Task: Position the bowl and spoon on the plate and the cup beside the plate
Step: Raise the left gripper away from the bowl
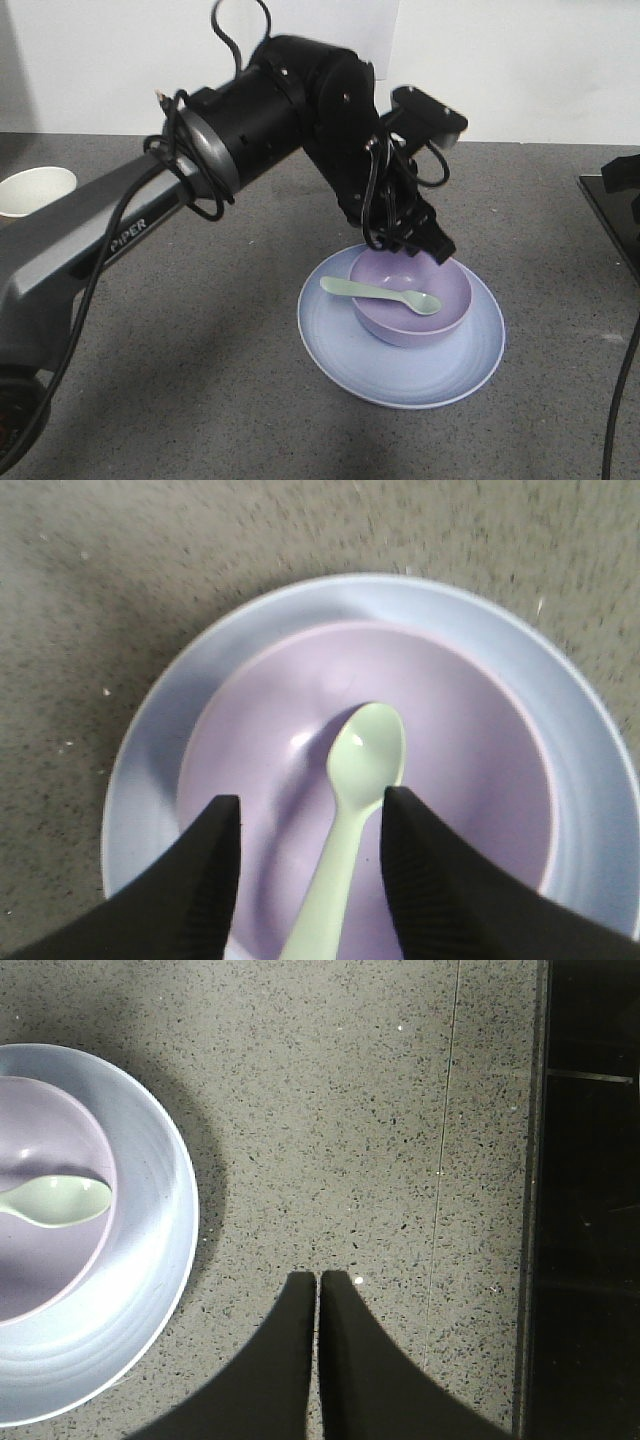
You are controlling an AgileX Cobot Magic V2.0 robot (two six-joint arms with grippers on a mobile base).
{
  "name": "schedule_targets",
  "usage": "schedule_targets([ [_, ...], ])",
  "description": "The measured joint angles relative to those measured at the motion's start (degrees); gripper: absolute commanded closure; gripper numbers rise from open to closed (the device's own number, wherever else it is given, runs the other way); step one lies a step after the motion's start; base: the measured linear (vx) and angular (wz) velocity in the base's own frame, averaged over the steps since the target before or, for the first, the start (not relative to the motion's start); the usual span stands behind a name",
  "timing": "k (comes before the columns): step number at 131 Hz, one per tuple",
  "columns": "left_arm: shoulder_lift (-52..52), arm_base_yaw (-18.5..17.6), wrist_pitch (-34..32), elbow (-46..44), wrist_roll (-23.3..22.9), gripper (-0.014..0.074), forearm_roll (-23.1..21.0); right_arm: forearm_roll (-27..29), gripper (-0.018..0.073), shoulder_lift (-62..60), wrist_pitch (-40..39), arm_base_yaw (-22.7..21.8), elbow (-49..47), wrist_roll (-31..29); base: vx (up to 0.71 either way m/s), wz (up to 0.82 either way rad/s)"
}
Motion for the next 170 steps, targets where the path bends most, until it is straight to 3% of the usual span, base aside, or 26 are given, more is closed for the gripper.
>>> schedule_targets([
  [15, -0.54, 1.62, 0.94, -2.35, -2.69, 0.0266, 1.46, 0.0, 0.0561, 0.0, 0.0, 0.0, 0.0, 0.0, 0.0, 0.0],
  [35, -4.0, 7.09, 1.62, -2.61, -5.61, 0.0266, 5.06, 0.0, 0.0561, 0.0, 0.0, 0.0, 0.0, 0.0, 0.0, 0.0],
  [76, -18.74, 25.5, 1.73, 0.34, -7.81, 0.0266, 9.47, 0.0, 0.0561, 0.0, 0.0, 0.0, 0.0, 0.0, 0.0, 0.0],
  [117, -28.21, 42.34, -0.6, 16.09, -9.46, 0.0266, 11.21, 0.0, 0.0561, 0.0, 0.0, 0.0, 0.0, 0.0, 0.0, 0.0],
  [149, -28.37, 49.41, -1.45, 24.76, -9.6, 0.0266, 9.02, 0.0, 0.0561, 0.0, 0.0, 0.0, 0.0, 0.0, 0.0, 0.0],
  [170, -28.31, 50.81, -2.12, 29.14, -9.6, 0.0266, 8.18, 0.0, 0.0561, 0.0, 0.0, 0.0, 0.0, 0.0, 0.0, 0.0],
])
